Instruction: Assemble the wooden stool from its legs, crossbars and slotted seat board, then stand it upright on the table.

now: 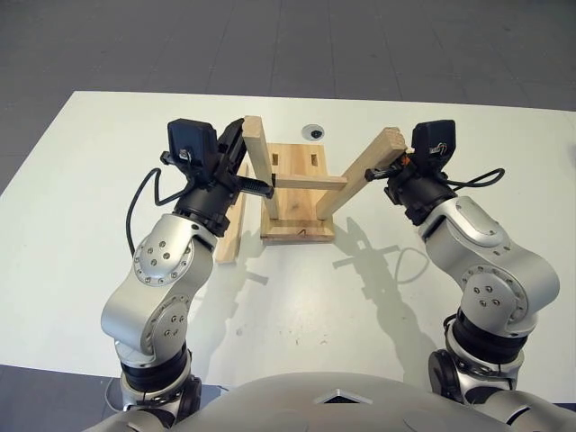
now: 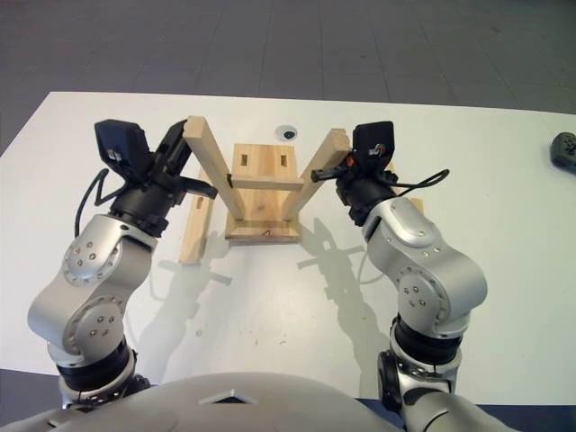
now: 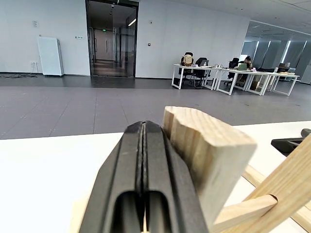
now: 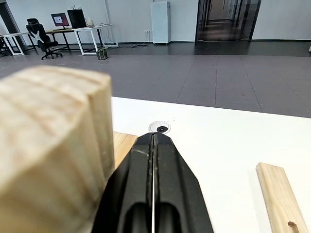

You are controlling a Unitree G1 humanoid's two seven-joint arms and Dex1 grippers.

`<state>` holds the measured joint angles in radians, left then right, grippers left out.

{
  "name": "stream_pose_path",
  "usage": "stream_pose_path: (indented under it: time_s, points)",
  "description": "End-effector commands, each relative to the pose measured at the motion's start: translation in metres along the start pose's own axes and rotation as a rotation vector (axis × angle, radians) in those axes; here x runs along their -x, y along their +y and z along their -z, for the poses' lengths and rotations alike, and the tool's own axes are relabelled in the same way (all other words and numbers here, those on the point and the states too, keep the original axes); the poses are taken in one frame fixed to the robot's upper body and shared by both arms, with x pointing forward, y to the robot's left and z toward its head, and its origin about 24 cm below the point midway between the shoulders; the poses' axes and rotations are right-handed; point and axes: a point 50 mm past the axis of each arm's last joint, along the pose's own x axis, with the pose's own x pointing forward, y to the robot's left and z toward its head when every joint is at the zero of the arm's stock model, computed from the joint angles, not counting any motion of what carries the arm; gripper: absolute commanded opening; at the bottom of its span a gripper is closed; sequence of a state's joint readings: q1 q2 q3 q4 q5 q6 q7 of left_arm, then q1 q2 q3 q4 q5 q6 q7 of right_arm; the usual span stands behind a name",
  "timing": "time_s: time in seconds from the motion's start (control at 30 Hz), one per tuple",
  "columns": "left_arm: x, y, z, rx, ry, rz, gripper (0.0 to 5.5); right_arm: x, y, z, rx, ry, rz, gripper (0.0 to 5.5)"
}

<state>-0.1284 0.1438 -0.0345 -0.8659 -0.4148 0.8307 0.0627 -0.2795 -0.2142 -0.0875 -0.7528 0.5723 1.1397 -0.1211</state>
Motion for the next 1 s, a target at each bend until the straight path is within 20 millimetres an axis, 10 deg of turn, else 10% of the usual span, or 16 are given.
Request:
stream_pose_path:
  time_s: [0.03,0.33,0.57,1.0]
  points:
    - [0.003,-0.008,0.027,0.036,0.126,0.115,0.0,-0.003,0.016,-0.006,0.03,-0.024,-0.146,0.16]
    - [0.01,0.006,0.039,0.015,0.198,0.109,1.27,-0.006,-0.032,-0.011,0.025,-0.059,0.003,1.42]
    - [0.007,0.013,0.04,-0.023,0.214,0.132,2.48,0.001,-0.05,-0.049,-0.298,-0.326,-0.082,2.59]
    - [-0.004,-0.055,0.041,-0.185,0.215,0.772,4.71,0.0,-0.064,-0.081,-0.303,-0.477,-0.03,4.76]
